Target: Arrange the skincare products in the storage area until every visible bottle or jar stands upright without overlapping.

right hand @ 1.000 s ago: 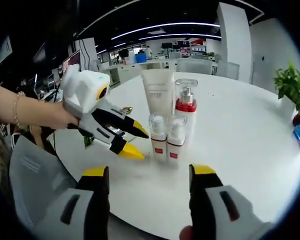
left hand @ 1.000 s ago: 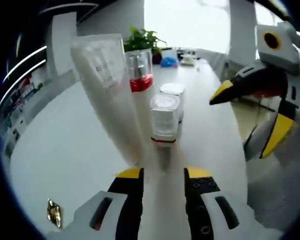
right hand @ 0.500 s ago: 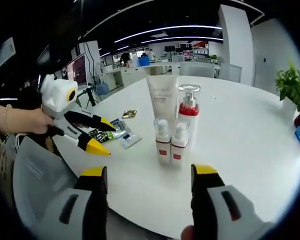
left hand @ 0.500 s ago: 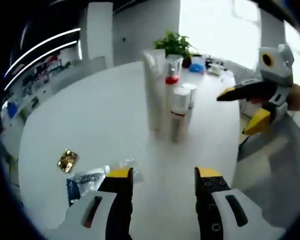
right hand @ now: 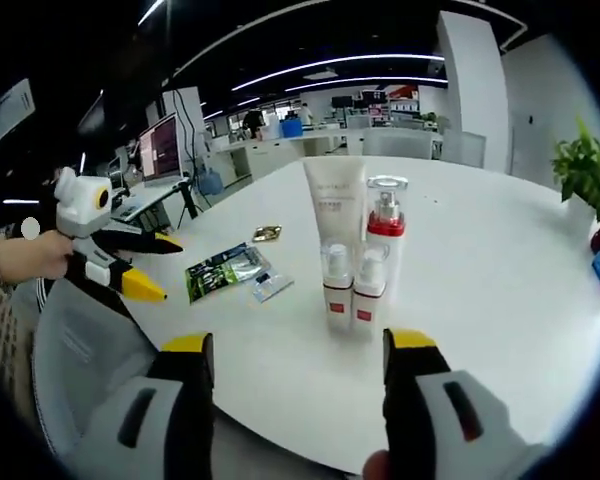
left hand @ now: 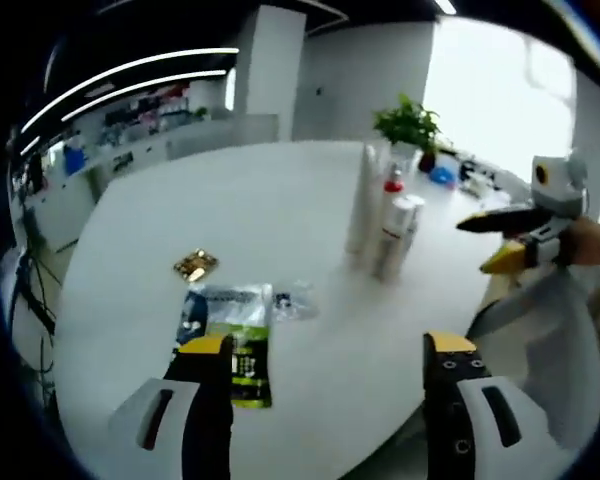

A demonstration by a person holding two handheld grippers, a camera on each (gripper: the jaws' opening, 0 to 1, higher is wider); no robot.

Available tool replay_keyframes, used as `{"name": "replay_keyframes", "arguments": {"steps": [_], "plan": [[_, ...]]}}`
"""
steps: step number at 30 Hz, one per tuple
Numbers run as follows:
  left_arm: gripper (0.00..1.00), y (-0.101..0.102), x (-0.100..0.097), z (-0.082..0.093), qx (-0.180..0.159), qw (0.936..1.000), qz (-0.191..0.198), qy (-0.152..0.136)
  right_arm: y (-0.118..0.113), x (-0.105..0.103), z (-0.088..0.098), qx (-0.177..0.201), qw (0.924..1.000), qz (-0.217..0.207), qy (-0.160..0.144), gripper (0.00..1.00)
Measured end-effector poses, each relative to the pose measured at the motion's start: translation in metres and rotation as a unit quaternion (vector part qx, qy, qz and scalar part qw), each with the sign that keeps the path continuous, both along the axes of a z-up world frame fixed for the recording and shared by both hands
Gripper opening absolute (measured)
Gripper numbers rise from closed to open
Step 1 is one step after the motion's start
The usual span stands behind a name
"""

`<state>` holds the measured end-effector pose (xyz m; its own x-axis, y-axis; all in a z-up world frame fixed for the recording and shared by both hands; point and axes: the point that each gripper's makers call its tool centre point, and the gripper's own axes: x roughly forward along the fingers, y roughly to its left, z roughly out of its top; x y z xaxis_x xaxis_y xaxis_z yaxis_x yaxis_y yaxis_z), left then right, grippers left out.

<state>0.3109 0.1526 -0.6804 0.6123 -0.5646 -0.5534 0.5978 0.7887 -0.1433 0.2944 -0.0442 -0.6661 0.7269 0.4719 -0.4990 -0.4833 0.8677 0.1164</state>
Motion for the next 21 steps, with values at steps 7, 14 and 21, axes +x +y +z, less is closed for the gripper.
{"name": "replay_keyframes", "arguments": {"steps": [7, 14, 21], "plan": [[0.89, 0.016, -0.009, 0.015, -0.02, 0.9989, 0.042, -0.006, 0.005, -0.005, 0.005, 0.002, 0.9999, 0.008, -0.009, 0.69], [0.97, 0.033, -0.023, 0.024, -0.025, 0.9967, 0.076, -0.014, 0.01, -0.009, 0.02, 0.008, 0.9989, 0.011, -0.044, 0.72], [0.97, 0.037, -0.034, 0.027, -0.018, 0.9954, 0.093, -0.02, 0.008, -0.017, 0.024, 0.018, 0.9988, 0.014, -0.043, 0.74]]}}
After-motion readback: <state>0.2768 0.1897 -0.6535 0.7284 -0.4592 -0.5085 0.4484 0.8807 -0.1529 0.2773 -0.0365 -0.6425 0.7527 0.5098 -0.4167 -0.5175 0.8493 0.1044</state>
